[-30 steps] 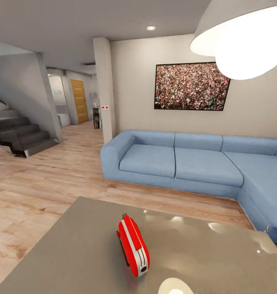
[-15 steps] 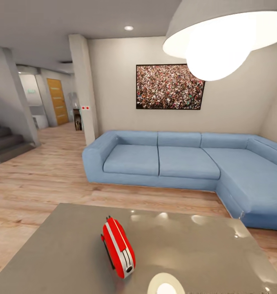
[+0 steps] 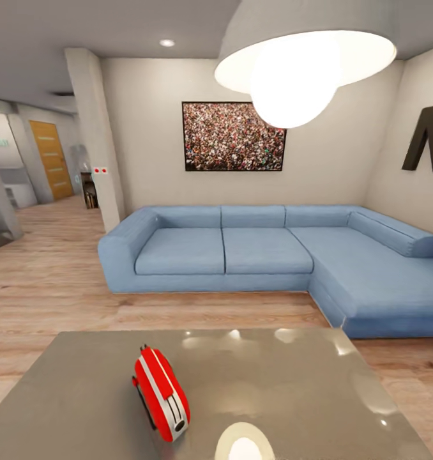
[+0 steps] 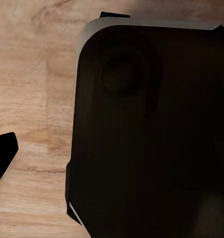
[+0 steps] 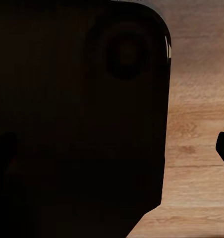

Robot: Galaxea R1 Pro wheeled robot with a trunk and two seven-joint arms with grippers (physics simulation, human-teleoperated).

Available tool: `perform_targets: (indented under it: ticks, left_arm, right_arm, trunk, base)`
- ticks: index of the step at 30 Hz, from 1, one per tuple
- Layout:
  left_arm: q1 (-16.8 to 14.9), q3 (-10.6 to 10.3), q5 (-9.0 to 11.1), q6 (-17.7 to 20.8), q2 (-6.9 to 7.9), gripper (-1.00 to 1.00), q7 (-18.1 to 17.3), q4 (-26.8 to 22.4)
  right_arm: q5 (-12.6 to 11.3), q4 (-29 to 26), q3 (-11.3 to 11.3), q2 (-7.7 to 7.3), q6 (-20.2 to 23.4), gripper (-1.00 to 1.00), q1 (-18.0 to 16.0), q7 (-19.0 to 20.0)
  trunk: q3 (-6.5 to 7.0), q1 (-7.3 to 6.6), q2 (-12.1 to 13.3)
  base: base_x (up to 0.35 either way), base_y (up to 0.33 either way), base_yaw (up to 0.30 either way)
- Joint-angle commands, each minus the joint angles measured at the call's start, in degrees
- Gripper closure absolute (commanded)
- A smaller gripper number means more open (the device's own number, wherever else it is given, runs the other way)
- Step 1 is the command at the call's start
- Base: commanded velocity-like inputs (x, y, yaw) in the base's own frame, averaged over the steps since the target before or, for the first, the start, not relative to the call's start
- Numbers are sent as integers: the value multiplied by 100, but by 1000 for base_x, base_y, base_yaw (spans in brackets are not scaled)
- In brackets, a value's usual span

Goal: Turn on the radio receiver that's on the table in the living room.

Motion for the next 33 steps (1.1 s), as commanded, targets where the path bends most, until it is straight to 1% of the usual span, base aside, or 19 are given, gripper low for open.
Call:
perform_targets:
  ticks: [1,9,33]
  left_arm:
    - [0,0,-1,0,0,-100,0,-1]
    - [0,0,-2,0,0,-100,0,-2]
    - [0,0,-1,0,0,-100,0,-1]
  right_arm:
    - [0,1,0,-2,0,-100,1,-2]
    - [-8,0,-6,-8,8,-100,1,1]
    - [17,0,9,-8,9,-100,-2,2]
  trunk:
    - [2,0,0]
    - [7,0,0]
    - [8,0,0]
  base:
    - [0,0,-169]
    - [0,0,-57]
    - [0,0,-2]
